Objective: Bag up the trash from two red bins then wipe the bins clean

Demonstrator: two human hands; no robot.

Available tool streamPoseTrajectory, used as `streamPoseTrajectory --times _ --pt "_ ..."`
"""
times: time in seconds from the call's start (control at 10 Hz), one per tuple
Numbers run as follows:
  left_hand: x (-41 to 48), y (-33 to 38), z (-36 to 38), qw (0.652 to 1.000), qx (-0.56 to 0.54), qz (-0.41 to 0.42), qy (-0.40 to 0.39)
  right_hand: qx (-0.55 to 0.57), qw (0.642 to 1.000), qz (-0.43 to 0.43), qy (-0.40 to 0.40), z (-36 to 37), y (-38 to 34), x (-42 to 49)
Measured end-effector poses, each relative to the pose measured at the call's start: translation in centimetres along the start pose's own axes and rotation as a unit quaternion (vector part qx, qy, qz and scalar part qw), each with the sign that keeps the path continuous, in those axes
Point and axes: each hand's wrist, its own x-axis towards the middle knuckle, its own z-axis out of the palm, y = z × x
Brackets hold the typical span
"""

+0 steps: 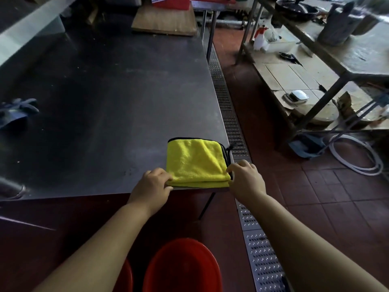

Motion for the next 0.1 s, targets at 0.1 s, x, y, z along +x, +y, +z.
streamPoseTrajectory --times 0.1 --pt "-1.72 -0.24 -1.45 1.000 0.005 -0.002 -0.003 0.050 0.999 0.008 0.003 -0.63 -1.20 -1.19"
